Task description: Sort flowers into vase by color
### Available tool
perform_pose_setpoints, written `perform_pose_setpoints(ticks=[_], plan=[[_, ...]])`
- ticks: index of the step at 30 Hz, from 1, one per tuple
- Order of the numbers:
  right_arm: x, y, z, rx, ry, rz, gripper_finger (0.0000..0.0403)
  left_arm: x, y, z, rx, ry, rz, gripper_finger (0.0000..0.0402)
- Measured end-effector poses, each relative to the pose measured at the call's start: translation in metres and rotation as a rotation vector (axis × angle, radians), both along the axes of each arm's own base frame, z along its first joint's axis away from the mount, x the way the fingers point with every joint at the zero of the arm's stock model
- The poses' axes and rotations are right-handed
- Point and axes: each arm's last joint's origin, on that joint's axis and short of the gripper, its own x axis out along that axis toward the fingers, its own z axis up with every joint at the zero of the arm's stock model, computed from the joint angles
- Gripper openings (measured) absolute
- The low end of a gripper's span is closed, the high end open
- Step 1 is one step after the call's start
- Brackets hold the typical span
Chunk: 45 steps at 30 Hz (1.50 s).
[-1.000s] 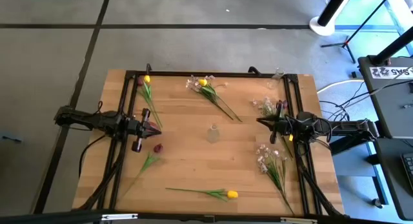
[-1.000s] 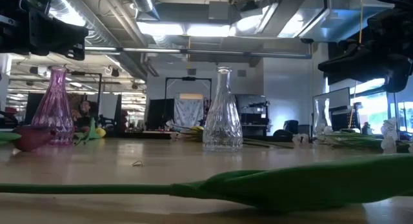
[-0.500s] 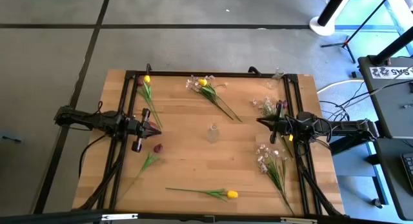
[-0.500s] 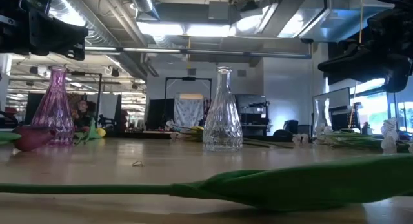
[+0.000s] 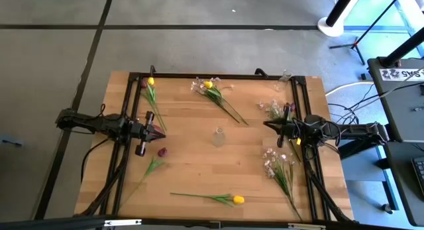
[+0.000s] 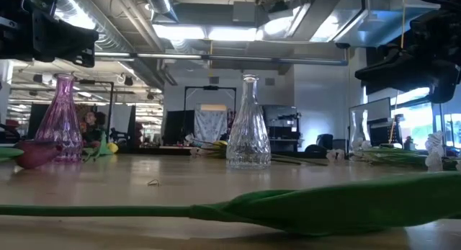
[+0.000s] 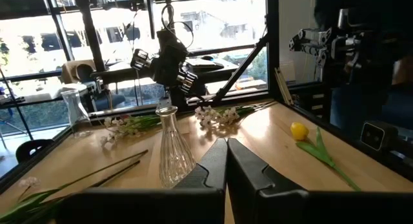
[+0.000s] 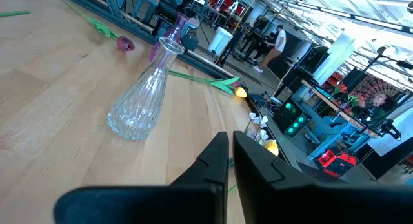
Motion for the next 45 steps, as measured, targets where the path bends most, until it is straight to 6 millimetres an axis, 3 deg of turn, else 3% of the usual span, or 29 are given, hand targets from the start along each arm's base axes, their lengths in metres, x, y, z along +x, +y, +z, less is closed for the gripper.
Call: perform_pose_setpoints(ticks=[5,9,14,17,19,24,31,36,42,45], plan=[[0.000,0.000,0.000,0.004,-0.005,0.000,0.0024,0.000,0.000,0.000,0.000,0.000,0.000,0.0000],[0.000,0.001,0.005,0.154,-0.051,0.036,0.0024,0.000,0.000,0.000,0.000,0.000,0.000,0.0000],[0.000,0.004,0.043,0.363,-0.143,0.142,0.0017,0.000,0.000,0.000,0.000,0.000,0.000,0.0000],[0.009,0.005,0.058,0.419,-0.010,0.126,0.0004,0.000,0.000,0.000,0.000,0.000,0.000,0.0000],[0.017,0.005,0.078,0.443,0.046,0.104,0.0006,0.000,0.000,0.000,-0.001,0.000,0.000,0.0000],[0.044,0.008,0.106,0.589,0.380,-0.003,0.0011,0.000,0.000,0.000,-0.001,-0.001,0.000,0.0000],[0.081,0.037,0.136,0.924,0.772,-0.190,0.0016,0.000,0.000,0.000,-0.001,0.000,0.000,0.0000],[0.095,0.061,0.140,1.043,1.064,-0.333,0.0080,0.000,0.000,0.000,-0.002,-0.001,0.000,0.0000],[0.108,0.086,0.112,1.017,1.259,-0.479,0.0208,0.000,0.000,0.000,-0.002,-0.001,0.000,0.0000],[0.114,0.099,0.092,0.985,1.345,-0.504,0.0252,0.000,0.000,0.000,-0.002,0.000,-0.001,0.0000]])
